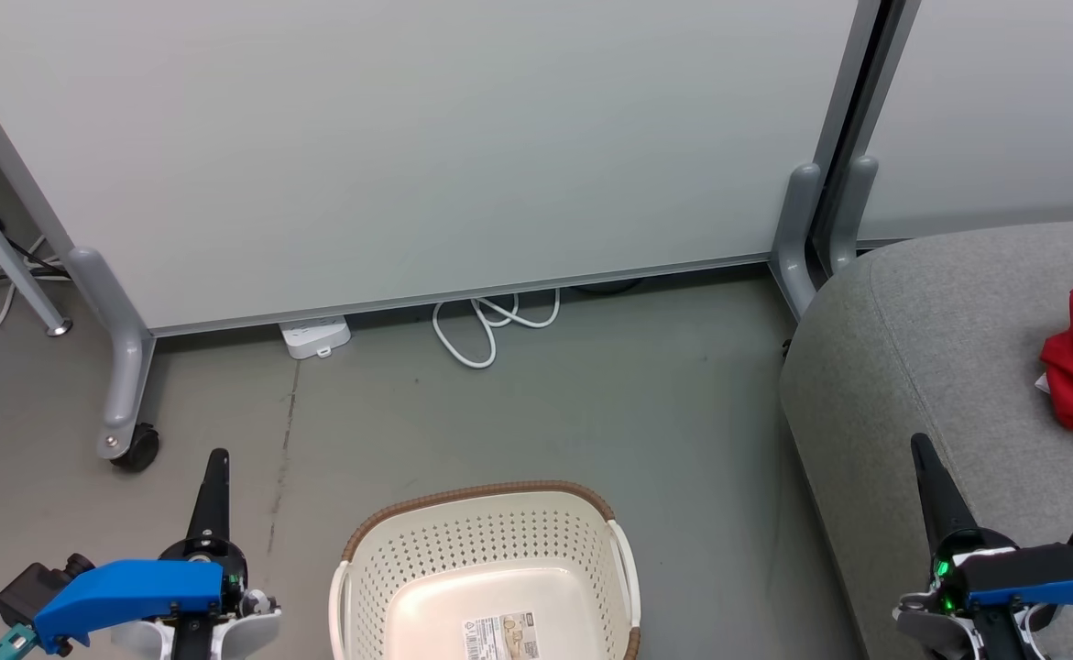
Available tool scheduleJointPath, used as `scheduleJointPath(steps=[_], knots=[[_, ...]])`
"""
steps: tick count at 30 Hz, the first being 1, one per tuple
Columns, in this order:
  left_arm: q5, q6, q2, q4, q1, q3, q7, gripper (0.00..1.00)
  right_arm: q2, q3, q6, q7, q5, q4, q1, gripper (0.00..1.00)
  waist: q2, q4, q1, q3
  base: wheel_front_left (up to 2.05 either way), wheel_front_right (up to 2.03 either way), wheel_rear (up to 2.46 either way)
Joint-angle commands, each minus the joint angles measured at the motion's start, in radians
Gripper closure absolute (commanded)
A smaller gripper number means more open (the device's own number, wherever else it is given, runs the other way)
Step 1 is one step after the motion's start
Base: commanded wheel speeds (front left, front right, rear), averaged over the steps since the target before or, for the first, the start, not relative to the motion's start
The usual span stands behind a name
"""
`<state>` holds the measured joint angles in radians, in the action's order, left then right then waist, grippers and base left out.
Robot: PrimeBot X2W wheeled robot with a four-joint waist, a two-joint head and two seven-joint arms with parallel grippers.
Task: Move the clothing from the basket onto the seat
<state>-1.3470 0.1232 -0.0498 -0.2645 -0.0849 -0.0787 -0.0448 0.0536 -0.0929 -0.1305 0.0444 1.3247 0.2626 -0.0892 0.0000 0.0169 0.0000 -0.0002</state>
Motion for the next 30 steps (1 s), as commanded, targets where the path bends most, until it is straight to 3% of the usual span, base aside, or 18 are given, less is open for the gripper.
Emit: scheduleJointPath(steps=[1,30], knots=[[-0.022,0.004,-0.001,0.009,-0.021,-0.004,-0.007,1.00,-0.001,-0.003,0.000,0.007,0.024,-0.010,-0.017,1.00,0.0000,-0.001,0.0000,0.000,0.00,0.00,0.00],[-0.232,0.011,-0.001,0.020,-0.028,-0.033,-0.063,1.00,-0.004,-0.021,0.000,0.063,0.253,-0.018,-0.024,1.00,0.0000,-0.014,0.0000,0.003,0.00,0.00,0.00]])
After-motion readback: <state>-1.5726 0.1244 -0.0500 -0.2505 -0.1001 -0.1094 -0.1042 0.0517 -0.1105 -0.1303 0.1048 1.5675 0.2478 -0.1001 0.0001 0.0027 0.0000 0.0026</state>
